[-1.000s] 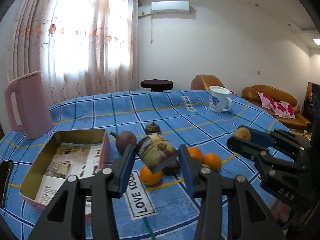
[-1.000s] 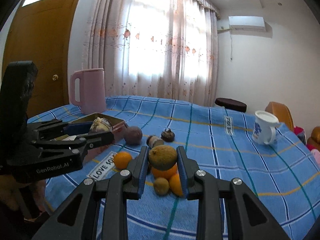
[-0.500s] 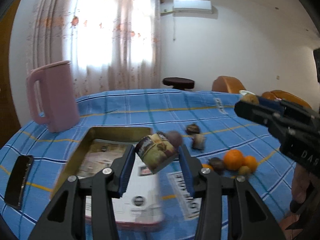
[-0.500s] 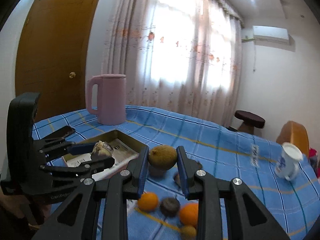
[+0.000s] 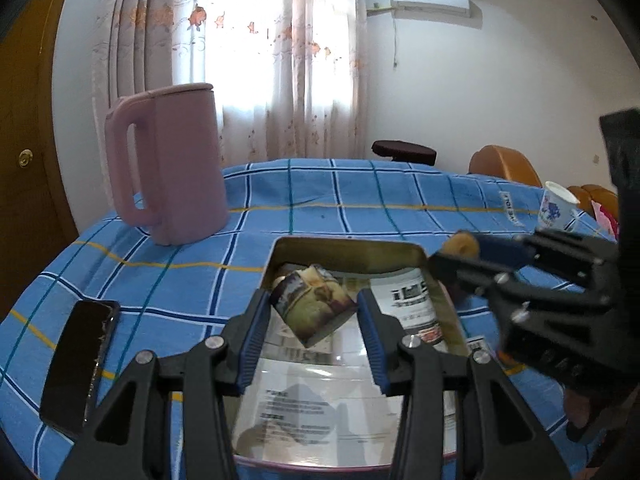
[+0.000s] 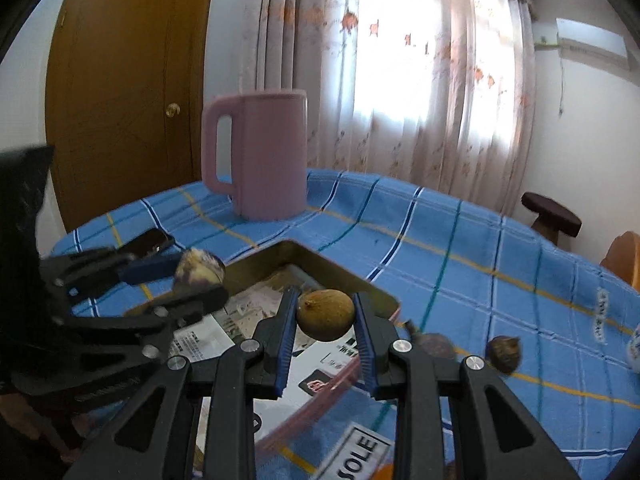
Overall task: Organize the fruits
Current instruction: 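Carry both held fruits over the open tin box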
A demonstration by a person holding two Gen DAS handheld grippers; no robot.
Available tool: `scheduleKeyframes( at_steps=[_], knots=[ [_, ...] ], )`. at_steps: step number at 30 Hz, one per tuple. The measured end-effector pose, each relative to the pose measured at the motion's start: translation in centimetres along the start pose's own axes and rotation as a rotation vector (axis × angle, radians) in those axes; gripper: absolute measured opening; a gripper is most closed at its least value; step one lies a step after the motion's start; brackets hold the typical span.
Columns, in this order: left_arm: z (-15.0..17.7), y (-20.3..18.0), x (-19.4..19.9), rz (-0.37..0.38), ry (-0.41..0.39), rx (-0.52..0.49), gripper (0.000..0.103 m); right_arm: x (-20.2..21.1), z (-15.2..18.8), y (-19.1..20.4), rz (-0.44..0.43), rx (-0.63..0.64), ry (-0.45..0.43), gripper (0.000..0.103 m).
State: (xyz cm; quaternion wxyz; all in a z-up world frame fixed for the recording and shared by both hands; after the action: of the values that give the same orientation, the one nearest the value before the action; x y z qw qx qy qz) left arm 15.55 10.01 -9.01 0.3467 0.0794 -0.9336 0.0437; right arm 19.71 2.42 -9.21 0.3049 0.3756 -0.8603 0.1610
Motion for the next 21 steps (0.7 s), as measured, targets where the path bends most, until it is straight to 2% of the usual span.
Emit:
scheduleKeyframes(
  at_steps=[6,21],
  knots=[
    [0.4,0.6,-1.1,-0.003,0.031,0.002,0.046,-2.1,0.9,0.6,0.001,0.020,0.063,0.030],
    [0.8,0.7,-2.2,-0.019,0.082,-0.016,0.047,-3.9,2.1,1.6,0.014,0.069,0.141,0.030]
  ],
)
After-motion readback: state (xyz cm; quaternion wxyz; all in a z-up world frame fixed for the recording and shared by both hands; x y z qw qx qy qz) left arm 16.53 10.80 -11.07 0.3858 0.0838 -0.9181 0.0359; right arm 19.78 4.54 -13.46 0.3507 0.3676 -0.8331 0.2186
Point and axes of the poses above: each gripper's, at about its wrist camera, not at the fingertips, and x roughly against the way its jaws point, y to its left, z to its underside, the point moved 10 cm from there along -x, roughly the way its jaws point, and after that the axes turned 10 degrees about y, right-handed, at the moved point
